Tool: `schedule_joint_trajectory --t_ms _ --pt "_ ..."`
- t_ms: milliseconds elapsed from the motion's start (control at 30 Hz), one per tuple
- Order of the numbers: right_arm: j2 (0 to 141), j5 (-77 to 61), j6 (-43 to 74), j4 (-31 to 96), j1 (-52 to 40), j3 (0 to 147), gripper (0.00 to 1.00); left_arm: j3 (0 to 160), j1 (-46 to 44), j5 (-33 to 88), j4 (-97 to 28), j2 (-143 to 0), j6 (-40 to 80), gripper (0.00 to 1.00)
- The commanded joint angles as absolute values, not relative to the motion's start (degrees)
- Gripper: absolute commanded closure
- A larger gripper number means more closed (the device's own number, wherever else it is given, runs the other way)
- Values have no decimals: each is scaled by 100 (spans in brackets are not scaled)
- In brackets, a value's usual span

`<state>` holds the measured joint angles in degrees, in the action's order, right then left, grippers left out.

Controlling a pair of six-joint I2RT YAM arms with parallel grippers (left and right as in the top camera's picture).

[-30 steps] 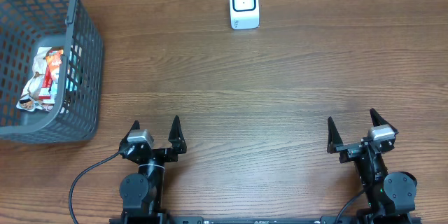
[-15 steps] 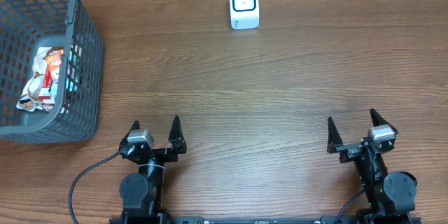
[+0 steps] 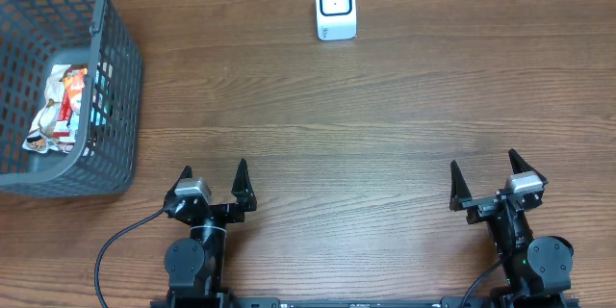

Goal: Scan the item barcode

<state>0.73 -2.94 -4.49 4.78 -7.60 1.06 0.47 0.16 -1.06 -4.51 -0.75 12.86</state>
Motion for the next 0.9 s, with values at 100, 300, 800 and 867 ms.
schedule_joint_trajectory --t_ms 100,300,800,867 --pt "16 -259 -456 464 -760 45 0 32 69 -43 -445 -32 1133 0" --pt "16 -259 -456 464 -760 45 0 32 69 -38 -447 -32 1135 0" --pt "16 -259 -456 464 -760 45 0 32 73 -93 -445 -32 1131 0" --pt "16 -259 -458 464 -760 45 0 32 73 -97 -447 -32 1129 0"
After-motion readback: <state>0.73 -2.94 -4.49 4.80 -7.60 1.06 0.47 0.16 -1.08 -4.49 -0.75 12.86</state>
